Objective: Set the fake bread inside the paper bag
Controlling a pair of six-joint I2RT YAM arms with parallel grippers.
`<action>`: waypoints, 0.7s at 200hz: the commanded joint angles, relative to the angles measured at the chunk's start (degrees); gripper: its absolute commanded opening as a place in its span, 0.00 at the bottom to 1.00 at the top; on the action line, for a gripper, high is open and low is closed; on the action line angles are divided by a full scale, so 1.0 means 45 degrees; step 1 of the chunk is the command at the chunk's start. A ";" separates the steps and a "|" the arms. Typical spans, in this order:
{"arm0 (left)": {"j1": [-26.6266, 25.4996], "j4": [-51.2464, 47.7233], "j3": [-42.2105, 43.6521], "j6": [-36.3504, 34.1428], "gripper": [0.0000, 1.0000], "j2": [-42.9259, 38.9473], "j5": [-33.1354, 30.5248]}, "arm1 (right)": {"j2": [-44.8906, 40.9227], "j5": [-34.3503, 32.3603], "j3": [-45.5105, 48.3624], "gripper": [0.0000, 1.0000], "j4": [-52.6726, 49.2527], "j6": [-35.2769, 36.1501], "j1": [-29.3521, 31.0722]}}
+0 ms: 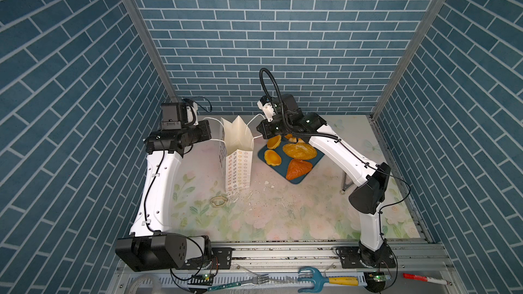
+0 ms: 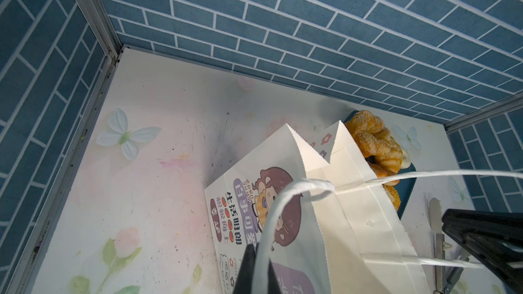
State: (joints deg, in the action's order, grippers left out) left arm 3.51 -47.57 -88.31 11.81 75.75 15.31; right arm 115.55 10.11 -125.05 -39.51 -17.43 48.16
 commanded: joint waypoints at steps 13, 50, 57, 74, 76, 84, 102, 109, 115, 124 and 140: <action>0.0060 0.0142 0.0450 0.0155 0.04 -0.0405 -0.0140 | -0.0749 -0.0188 -0.0022 0.42 -0.0385 0.0585 0.0020; 0.0075 -0.0099 0.0391 0.0175 0.11 -0.0426 -0.0245 | -0.1042 -0.0609 -0.0964 0.59 -0.1155 0.0873 0.0011; 0.0068 -0.0095 0.0412 0.0165 0.13 -0.0449 -0.0290 | -0.1122 -0.0723 -0.1168 0.60 -0.1317 0.0955 0.0015; 0.0070 -0.0020 0.0485 0.0212 0.17 -0.0562 -0.0386 | -0.1496 -0.1053 -0.1289 0.66 -0.1507 0.1134 0.0001; 0.0072 -0.0021 0.0484 0.0223 0.17 -0.0572 -0.0402 | -0.1551 -0.1054 -0.1296 0.66 -0.1527 0.1177 0.0005; 0.0081 -0.0052 0.0465 0.0228 0.18 -0.0579 -0.0433 | -0.1746 -0.1465 -0.1319 0.73 -0.1632 0.1301 -0.0014; 0.0102 -0.0054 0.0450 0.0282 0.19 -0.0558 -0.0471 | -0.2050 -0.1857 -0.1593 0.79 -0.2139 0.1433 -0.0183; 0.0099 -0.0073 0.0446 0.0305 0.19 -0.0535 -0.0453 | -0.2118 -0.1870 -0.1747 0.80 -0.2410 0.1422 -0.0311; 0.0116 -0.0055 0.0464 0.0336 0.19 -0.0531 -0.0453 | -0.2174 -0.1833 -0.1849 0.81 -0.2599 0.1384 -0.0433; 0.0129 -0.0029 0.0501 0.0343 0.19 -0.0535 -0.0424 | -0.2246 -0.1761 -0.1916 0.82 -0.2917 0.1340 -0.0570; 0.0119 0.0096 0.0608 0.0426 0.19 -0.0528 -0.0361 | -0.2322 -0.1546 -0.1742 0.83 -0.3221 0.1411 -0.0739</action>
State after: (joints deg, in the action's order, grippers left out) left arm 3.62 -47.27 -86.63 13.17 74.15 14.02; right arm 106.76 3.86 -132.55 -49.01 -12.58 46.33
